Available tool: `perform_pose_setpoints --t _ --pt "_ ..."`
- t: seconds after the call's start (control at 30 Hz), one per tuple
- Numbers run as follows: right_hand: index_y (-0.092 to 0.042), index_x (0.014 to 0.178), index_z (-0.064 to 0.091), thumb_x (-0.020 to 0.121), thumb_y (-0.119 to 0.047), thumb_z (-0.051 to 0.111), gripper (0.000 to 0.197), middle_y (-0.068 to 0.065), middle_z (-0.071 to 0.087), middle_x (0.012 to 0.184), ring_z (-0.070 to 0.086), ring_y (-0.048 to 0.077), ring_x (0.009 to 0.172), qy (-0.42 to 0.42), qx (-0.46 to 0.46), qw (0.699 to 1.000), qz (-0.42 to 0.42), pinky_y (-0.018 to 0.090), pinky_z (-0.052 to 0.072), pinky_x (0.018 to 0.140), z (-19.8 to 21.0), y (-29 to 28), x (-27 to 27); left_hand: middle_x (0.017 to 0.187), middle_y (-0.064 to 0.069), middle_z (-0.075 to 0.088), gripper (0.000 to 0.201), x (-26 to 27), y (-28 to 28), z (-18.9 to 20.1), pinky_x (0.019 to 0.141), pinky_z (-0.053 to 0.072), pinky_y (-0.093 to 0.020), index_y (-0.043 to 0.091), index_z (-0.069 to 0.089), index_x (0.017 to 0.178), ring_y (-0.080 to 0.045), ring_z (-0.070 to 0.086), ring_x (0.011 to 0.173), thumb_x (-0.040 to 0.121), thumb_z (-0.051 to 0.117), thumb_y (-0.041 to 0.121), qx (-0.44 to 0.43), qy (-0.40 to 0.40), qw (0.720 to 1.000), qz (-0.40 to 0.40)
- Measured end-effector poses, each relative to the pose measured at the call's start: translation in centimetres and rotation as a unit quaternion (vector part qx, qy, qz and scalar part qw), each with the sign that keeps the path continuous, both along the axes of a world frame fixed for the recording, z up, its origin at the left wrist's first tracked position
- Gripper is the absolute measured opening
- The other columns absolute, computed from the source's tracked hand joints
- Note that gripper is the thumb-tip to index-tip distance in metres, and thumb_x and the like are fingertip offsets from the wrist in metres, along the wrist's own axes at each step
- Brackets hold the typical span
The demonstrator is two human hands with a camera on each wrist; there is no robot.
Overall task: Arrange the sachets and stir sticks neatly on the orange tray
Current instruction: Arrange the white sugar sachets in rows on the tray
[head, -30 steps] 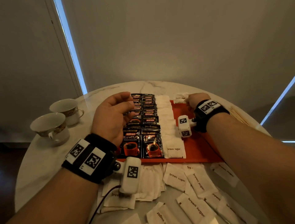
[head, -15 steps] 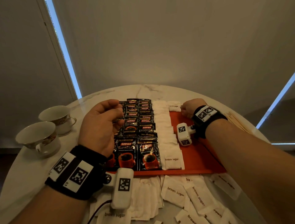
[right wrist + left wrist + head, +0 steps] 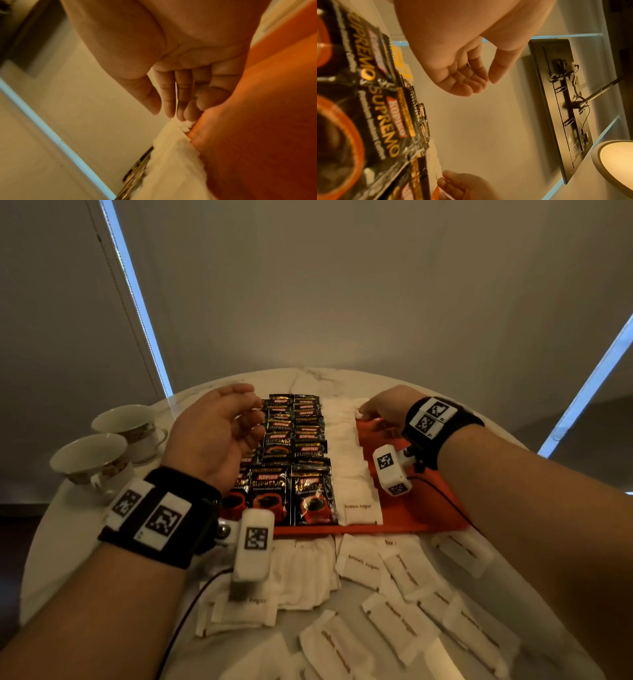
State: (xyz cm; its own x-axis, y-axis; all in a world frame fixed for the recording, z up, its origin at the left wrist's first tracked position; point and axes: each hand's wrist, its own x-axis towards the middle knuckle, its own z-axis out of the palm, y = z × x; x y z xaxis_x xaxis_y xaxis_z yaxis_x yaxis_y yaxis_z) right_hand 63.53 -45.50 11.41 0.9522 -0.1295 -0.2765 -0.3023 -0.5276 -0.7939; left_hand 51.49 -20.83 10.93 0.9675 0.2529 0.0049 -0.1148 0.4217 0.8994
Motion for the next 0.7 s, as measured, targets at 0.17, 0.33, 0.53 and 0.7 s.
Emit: perform_pose_setpoints --t 0.17,0.33,0.53,0.7 --pt "-0.014 0.108 0.076 0.09 -0.029 0.076 0.024 0.003 0.076 0.106 0.073 0.022 0.093 -0.012 -0.048 0.985 0.163 0.035 0.061 0.077 2.1 1.4 -6.6 0.087 -0.002 0.068 0.01 -2.2 -0.6 1.2 0.064 0.056 -0.025 0.011 0.068 0.104 -0.011 0.067 0.071 0.096 0.064 0.009 0.049 0.007 0.999 -0.012" --pt "-0.031 0.118 0.072 0.082 -0.039 0.082 0.038 -0.008 0.073 0.107 0.069 0.013 0.098 -0.035 -0.169 0.927 0.334 0.034 0.061 0.085 2.9 3.7 -14.2 0.081 -0.003 0.071 0.006 -6.4 -0.3 2.6 0.068 0.056 -0.031 0.014 0.071 0.09 -0.016 0.067 0.074 0.094 0.069 0.01 0.304 0.002 0.948 -0.091" --pt "-0.044 0.145 0.046 0.083 -0.037 0.081 0.072 -0.015 0.056 0.136 0.056 0.011 0.116 -0.069 -0.318 0.794 0.513 0.036 0.05 0.099 2.0 6.0 -20.6 0.1 0.006 0.077 0.025 -12.9 2.8 1.7 0.086 0.058 -0.037 0.03 0.076 0.097 -0.015 0.071 0.094 0.077 0.09 0.026 0.615 0.097 0.763 -0.173" --pt "-0.05 0.152 0.03 0.08 -0.033 0.082 0.09 -0.007 0.053 0.142 0.053 0.019 0.123 -0.085 -0.406 0.706 0.574 0.045 0.05 0.102 0.4 7.9 -21.2 0.132 0.016 0.058 0.085 -16.0 2.0 0.0 0.102 0.052 -0.032 0.04 0.055 0.136 -0.008 0.056 0.117 0.061 0.093 0.051 0.731 0.163 0.616 -0.244"
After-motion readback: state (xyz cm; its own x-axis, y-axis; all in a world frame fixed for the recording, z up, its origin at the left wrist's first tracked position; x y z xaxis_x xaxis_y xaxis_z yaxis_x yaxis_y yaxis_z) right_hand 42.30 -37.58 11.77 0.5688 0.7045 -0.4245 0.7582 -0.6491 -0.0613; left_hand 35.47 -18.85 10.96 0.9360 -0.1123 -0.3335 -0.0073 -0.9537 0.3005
